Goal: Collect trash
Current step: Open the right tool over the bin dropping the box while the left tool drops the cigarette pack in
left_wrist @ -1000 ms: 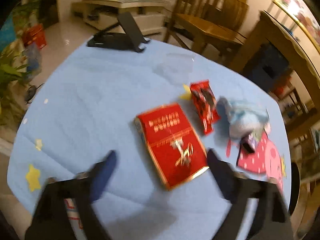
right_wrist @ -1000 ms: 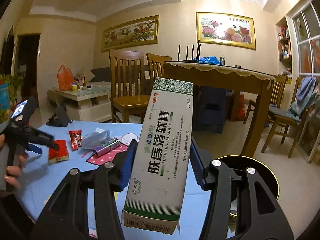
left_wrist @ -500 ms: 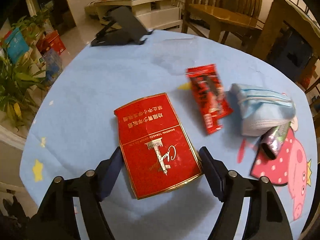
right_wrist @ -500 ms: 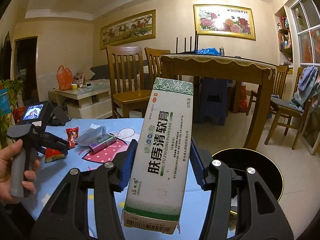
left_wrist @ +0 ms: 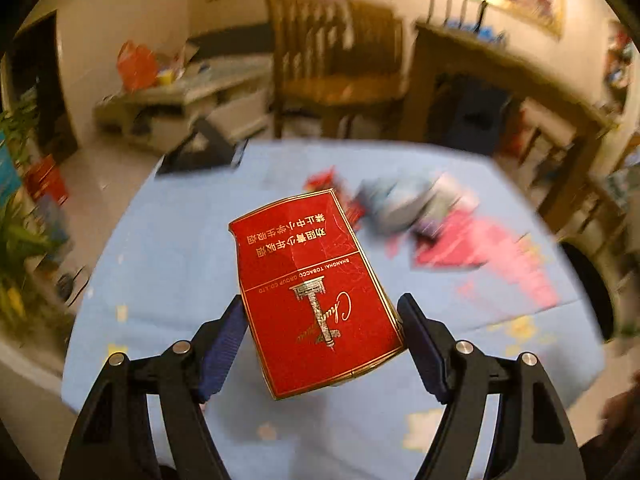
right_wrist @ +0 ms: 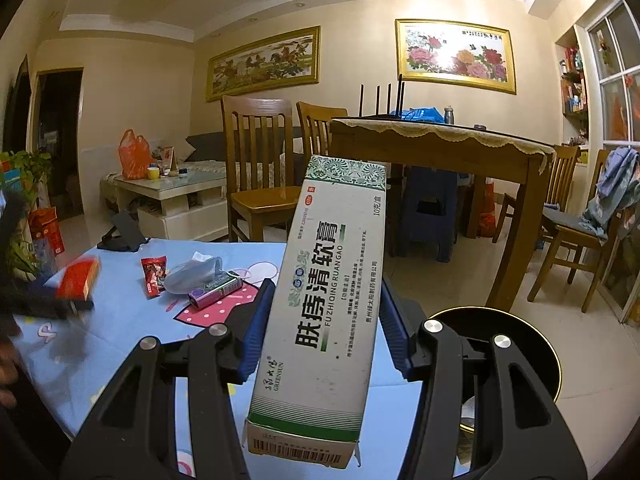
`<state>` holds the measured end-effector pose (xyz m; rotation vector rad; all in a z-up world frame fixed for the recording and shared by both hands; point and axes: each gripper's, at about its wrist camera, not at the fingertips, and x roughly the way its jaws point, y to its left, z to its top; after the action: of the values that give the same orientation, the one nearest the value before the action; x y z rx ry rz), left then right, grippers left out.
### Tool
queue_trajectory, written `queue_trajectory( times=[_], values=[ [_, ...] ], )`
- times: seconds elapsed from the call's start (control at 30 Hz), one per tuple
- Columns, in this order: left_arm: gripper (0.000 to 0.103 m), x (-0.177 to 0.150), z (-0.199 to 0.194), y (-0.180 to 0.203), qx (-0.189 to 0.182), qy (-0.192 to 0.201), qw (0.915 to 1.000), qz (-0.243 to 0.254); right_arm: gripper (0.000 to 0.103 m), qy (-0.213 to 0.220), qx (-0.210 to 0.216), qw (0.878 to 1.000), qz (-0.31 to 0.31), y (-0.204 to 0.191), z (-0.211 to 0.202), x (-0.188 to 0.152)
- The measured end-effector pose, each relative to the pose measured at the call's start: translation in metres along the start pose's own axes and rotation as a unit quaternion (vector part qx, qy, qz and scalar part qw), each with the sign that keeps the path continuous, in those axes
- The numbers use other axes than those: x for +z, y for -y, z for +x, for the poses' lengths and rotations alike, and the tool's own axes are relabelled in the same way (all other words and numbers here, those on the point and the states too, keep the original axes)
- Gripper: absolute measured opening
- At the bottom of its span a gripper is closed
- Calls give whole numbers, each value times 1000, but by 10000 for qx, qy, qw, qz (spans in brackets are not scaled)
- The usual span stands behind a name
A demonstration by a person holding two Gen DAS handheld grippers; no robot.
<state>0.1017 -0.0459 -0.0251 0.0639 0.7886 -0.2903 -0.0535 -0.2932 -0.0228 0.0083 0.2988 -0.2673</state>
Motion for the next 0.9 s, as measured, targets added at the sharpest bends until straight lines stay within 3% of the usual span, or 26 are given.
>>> queue_trajectory(
  times=[0.07,0.17,0.33,0.57,0.67,0.8,0.9],
  values=[
    [73,9,-17,9,-20,275,9995,137,51,-26,-40,10000,-1,1,-2,-1],
    [73,16,-23,26,52,376,9987,341,51,-136,-142,9998,87,10,-1,-2],
    [73,16,-34,83,-58,584,9944,882,51,-231,-445,9978,444,50,-1,11],
    [73,13,-45,163,-486,868,9837,1496,51,53,-1421,9896,240,121,-4,46],
    [73,13,-46,197,-633,946,9784,1726,51,-217,-1743,9835,437,155,19,27],
    [73,7,-45,234,-796,1014,9713,2001,51,-1147,-1718,9744,890,191,63,-11],
    [73,4,-39,257,-901,989,9675,2145,51,-1183,-1783,9725,925,203,74,-18]
  ],
)
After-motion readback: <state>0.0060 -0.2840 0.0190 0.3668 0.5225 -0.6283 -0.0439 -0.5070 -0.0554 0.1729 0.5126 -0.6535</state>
